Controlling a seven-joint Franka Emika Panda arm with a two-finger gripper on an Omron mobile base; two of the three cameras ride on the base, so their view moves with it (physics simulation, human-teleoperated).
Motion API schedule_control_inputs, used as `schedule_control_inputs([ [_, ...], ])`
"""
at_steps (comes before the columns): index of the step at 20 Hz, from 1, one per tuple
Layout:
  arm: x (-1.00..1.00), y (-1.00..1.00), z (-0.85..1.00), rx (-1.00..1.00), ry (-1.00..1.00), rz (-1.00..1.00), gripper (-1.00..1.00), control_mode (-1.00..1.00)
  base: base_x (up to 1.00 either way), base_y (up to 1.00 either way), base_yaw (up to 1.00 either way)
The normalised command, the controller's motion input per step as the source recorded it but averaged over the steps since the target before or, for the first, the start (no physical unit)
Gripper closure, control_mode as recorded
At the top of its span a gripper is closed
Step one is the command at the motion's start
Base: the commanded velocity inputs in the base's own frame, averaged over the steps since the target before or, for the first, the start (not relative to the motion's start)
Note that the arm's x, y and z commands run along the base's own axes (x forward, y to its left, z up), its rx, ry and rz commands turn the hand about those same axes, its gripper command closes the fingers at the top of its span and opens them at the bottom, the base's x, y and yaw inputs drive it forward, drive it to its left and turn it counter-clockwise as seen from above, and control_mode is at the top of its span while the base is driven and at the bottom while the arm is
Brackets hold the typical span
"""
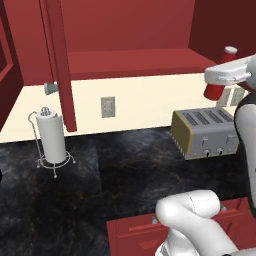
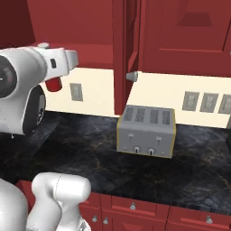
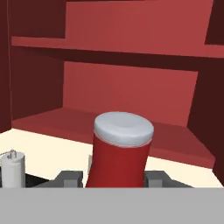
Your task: Take 2 condiments from the cabinet and move them on the counter near the stove.Make sure the condiments are lined up with each other, next to each other.
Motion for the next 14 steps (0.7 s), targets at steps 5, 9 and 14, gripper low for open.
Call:
schedule_control_inputs([
  [5,-0.2,0.39,-0.12,0.0,0.0,0.18,1.0,-1.0,0.0,0.0,0.0],
  [9,-0.2,0.17,-0.23,0.0,0.0,0.05,1.0,-1.0,0.0,0.0,0.0],
  [14,-0.26,0.0,-0.04,0.0,0.0,0.02,1.0,-1.0,0.0,0.0,0.0],
])
